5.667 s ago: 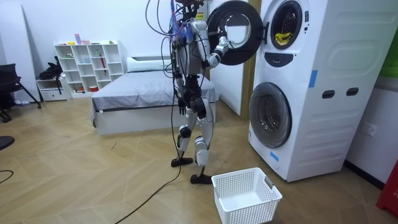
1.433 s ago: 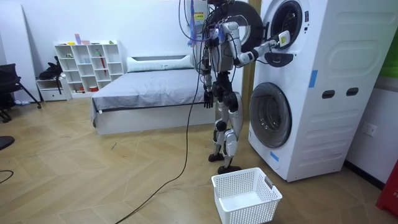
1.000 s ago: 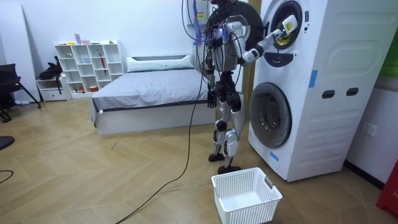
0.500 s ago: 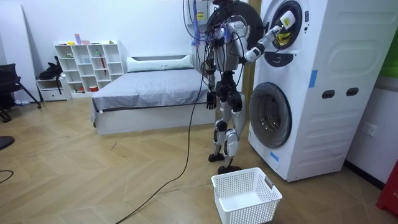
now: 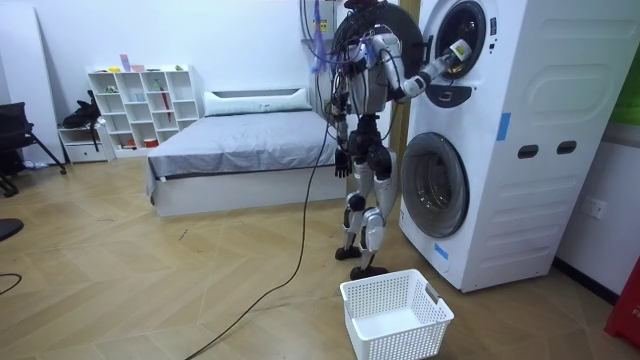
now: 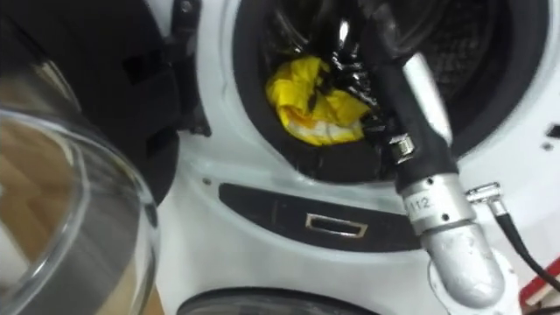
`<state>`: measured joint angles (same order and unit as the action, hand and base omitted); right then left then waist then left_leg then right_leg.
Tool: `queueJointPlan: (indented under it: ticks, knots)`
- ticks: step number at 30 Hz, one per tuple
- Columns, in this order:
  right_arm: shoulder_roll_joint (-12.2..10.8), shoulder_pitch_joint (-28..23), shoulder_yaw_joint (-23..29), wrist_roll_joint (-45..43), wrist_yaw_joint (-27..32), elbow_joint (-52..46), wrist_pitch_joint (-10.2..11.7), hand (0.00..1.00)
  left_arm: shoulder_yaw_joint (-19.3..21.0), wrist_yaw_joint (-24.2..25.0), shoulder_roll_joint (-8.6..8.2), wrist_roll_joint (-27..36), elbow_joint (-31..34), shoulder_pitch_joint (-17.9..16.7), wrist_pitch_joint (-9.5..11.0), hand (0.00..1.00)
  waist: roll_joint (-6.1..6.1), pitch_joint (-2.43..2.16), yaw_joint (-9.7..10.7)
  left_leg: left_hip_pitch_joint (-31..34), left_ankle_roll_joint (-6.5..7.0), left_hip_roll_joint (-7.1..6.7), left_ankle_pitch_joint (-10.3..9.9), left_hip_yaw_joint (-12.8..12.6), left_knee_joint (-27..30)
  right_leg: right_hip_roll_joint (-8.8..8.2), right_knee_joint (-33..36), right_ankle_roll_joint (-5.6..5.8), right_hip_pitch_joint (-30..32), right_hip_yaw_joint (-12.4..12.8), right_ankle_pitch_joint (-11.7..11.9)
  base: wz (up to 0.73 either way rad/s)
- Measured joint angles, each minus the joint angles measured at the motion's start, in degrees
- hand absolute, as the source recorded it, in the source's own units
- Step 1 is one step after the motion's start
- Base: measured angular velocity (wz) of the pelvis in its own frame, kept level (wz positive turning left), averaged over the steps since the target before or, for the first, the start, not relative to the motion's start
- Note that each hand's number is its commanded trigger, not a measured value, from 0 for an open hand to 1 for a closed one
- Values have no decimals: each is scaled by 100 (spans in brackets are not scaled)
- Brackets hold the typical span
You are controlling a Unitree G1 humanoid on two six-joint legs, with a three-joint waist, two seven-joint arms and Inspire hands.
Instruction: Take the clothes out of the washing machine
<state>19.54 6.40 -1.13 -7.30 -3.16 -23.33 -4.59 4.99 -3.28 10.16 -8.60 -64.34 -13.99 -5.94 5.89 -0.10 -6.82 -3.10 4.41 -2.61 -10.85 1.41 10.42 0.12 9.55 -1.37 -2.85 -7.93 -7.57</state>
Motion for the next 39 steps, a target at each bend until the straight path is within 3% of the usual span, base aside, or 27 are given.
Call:
queueJointPlan:
  ticks: [8,22,29,33,39]
  knots:
    - [0,150,-234,-887,-584,-18,-184,0,55,0,-15,-15,-1,64,-125,0,38,18,-48,-12,-15,3,-9,7,19,8,2,-11,-17,-6,-9,-1]
    - [37,280,-56,-780,-967,30,-320,0,83,26,6,-2,21,121,-164,0,134,59,-38,35,-41,12,-26,74,44,-12,1,-34,-3,-61,-41,2]
    - [180,300,226,765,-964,548,-428,0,234,-4,53,8,19,-14,-166,0,192,24,51,47,-40,4,-26,114,61,-11,-3,-32,-42,-118,-42,7]
    - [453,295,439,1716,-1046,724,-444,0,447,-14,62,7,-10,-103,-156,0,224,30,191,2,-28,-19,-36,205,83,-50,-99,-9,-198,-260,-52,21]
    - [627,265,486,2187,-1083,747,-558,0,757,-93,46,4,-37,-210,-170,0,248,20,211,-7,-26,-23,-38,221,79,-66,-104,-3,-226,-331,-61,5]
